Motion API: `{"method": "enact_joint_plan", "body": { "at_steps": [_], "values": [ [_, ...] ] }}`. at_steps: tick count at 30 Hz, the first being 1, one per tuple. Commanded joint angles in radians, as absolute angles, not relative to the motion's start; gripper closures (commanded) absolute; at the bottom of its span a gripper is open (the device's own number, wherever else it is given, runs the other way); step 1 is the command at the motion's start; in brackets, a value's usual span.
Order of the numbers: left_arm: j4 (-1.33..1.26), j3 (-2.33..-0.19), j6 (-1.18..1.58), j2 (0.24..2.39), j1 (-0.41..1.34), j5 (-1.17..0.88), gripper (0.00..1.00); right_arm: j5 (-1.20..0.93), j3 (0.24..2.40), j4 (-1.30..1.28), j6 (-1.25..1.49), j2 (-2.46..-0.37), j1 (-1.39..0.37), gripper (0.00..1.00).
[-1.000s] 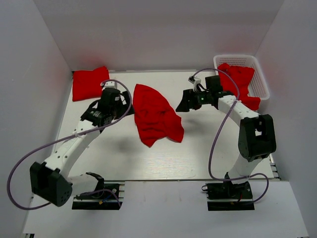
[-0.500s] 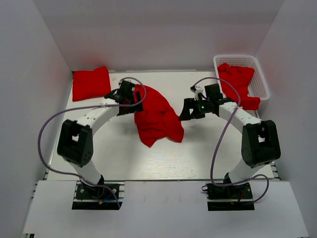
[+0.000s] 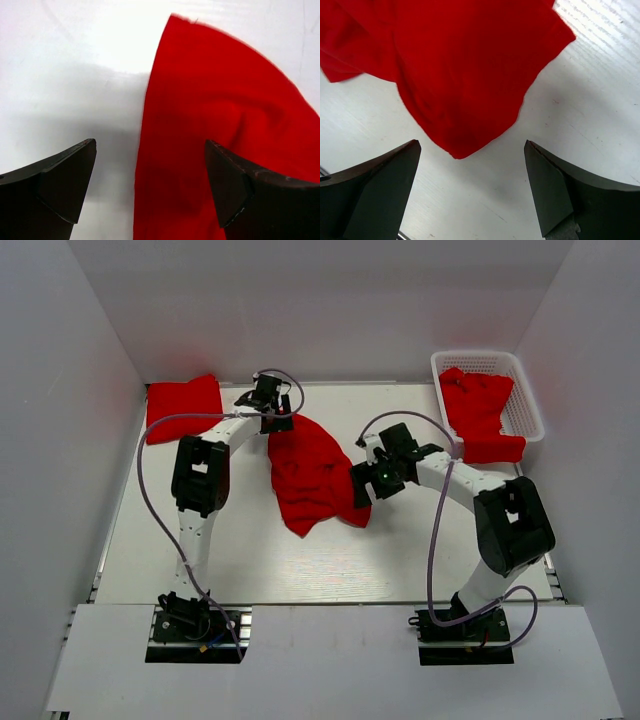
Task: Fold and stack the t-shirts
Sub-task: Flatten out the tshirt
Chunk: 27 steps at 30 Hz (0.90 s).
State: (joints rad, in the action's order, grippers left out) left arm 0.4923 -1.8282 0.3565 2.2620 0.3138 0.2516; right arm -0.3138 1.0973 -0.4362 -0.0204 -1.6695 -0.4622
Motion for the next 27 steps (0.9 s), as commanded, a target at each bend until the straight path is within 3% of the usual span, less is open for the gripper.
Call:
{"method": "enact_joint_plan", "body": {
  "at_steps": [1, 7, 9, 12, 13, 15, 16, 20, 27],
  "values": [
    [0.469, -1.96, 0.282, 2.322, 0.318, 0.235, 0.01, -0.218, 1.083, -0.44, -0.069, -1.69, -0.508, 0.1],
    [0.453, -1.968, 0.264, 2.399, 0.318, 0.163, 0.01, -0.181, 1.078, -0.391, -0.081, -1.732, -0.541, 0.1],
    [0.421, -1.918, 0.264, 2.399, 0.318, 0.126, 0.06, -0.164, 1.089, -0.37, -0.057, -1.773, -0.545, 0.1],
    [0.394, -1.87, 0.255, 2.375, 0.318, 0.097, 0.35, -0.143, 1.097, -0.329, -0.038, -1.796, -0.546, 0.1],
    [0.384, -1.859, 0.241, 2.375, 0.318, 0.077, 0.52, -0.141, 1.094, -0.31, -0.034, -1.796, -0.546, 0.1],
    [0.365, -1.829, 0.241, 2.355, 0.318, 0.062, 0.7, -0.138, 1.083, -0.285, -0.022, -1.799, -0.546, 0.1],
    [0.354, -1.829, 0.241, 2.355, 0.318, 0.051, 0.98, -0.137, 1.077, -0.275, -0.023, -1.798, -0.546, 0.12],
    [0.327, -1.793, 0.232, 2.303, 0.318, 0.051, 1.0, -0.112, 1.063, -0.253, -0.008, -1.734, -0.54, 1.0],
    [0.082, -1.58, 0.241, 1.975, 0.308, 0.181, 1.0, 0.106, 1.072, -0.213, 0.078, -1.548, -0.493, 1.0]
  ]
}}
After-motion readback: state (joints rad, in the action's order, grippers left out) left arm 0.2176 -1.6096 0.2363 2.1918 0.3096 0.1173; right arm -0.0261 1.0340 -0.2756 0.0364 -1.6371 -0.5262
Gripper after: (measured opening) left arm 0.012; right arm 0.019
